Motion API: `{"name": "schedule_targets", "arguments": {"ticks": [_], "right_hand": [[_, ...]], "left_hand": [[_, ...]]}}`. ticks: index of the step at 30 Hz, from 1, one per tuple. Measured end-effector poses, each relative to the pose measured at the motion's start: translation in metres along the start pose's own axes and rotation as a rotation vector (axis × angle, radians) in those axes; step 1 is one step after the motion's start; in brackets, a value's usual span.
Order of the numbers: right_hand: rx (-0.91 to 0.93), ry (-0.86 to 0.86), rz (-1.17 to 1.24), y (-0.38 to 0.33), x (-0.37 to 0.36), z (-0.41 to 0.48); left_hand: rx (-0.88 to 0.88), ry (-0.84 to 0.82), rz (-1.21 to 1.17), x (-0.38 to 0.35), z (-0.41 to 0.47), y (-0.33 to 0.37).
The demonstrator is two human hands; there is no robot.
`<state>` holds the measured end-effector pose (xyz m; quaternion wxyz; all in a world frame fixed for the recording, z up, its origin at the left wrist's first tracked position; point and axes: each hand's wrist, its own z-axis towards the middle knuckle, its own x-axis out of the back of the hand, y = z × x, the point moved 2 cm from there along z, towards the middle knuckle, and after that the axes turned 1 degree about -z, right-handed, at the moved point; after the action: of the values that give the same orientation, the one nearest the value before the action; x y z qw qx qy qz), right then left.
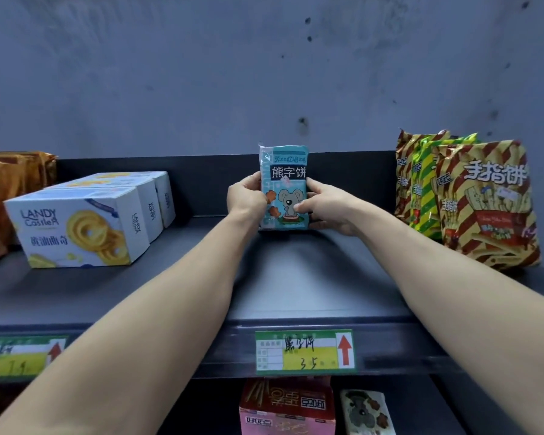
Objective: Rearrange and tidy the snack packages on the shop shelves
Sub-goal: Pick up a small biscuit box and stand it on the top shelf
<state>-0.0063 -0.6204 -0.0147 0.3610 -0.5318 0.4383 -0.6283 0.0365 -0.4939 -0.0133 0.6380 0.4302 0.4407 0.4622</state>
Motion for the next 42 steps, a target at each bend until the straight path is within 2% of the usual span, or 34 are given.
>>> {"name": "schedule_targets", "arguments": {"ticks": [7,11,17,24,29,34,39,42], "right_hand": [[0.009,0.004,-0.07,0.004,0.0,0.002],[0.004,0.007,0.006,0.007,-0.002,0.004],[-0.007,0.037,-0.012,0.009,-0.004,0.003],[0.103,0.288,-0.179,-0.03,0.005,-0.032],[0.234,0.306,-0.127,-0.061,-0.006,-0.078],[0.316,0.295,-0.136,-0.057,-0.046,-0.132],[0.284,0.458,-0.152,-0.035,-0.059,-0.183],[0.207,0.503,-0.153,-0.017,-0.064,-0.22]], "left_hand": [[-0.004,-0.016,-0.008,0.0,-0.001,-0.001],[-0.007,-0.031,-0.019,-0.001,-0.004,-0.002],[0.046,-0.068,0.032,0.0,0.0,-0.008],[0.022,0.094,0.201,0.01,-0.016,0.025],[-0.094,-0.039,0.225,0.02,-0.059,0.061],[-0.139,-0.236,0.192,0.044,-0.117,0.063],[-0.134,-0.283,0.212,0.07,-0.172,0.054],[-0.102,-0.435,0.209,0.077,-0.209,0.04]]}}
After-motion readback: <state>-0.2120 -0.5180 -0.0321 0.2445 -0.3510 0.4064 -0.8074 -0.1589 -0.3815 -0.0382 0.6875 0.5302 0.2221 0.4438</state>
